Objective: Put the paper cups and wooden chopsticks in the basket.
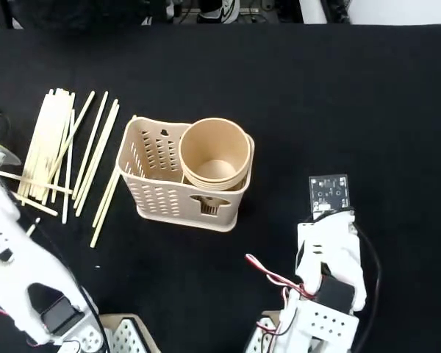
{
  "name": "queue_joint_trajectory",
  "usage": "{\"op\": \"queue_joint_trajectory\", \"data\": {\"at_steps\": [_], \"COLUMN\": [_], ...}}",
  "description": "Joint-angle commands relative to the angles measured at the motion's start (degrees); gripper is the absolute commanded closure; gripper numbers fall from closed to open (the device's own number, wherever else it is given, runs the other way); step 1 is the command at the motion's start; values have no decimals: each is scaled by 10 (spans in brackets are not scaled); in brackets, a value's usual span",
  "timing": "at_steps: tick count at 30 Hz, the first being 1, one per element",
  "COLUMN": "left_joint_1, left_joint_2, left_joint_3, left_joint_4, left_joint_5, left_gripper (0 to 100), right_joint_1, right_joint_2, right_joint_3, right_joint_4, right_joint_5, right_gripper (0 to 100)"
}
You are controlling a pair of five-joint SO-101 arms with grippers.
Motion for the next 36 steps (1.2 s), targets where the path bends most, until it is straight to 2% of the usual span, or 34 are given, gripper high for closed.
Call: {"op": "queue_joint_trajectory", "data": {"at_steps": [1,5,8,12,14,27,32,36], "left_joint_1": [-9,-18,-29,-36,-36,-31,-34,-35], "left_joint_2": [91,178,221,246,245,238,151,5], "left_joint_3": [-167,-276,-368,-435,-435,-441,-404,-291], "left_joint_4": [40,64,100,103,103,104,105,105], "left_joint_5": [12,41,60,62,62,63,64,64], "left_gripper": [694,708,816,978,955,971,971,971], "right_joint_1": [-6,-6,-6,-6,-6,-6,-6,-6], "right_joint_2": [-43,-43,-43,-43,-43,-43,-43,-43], "right_joint_3": [-2,-2,-2,-2,-2,-2,-2,-2], "right_joint_4": [4,4,4,4,4,4,4,4], "right_joint_5": [6,6,6,6,6,6,6,6], "right_gripper": [984,984,984,984,984,984,984,984]}}
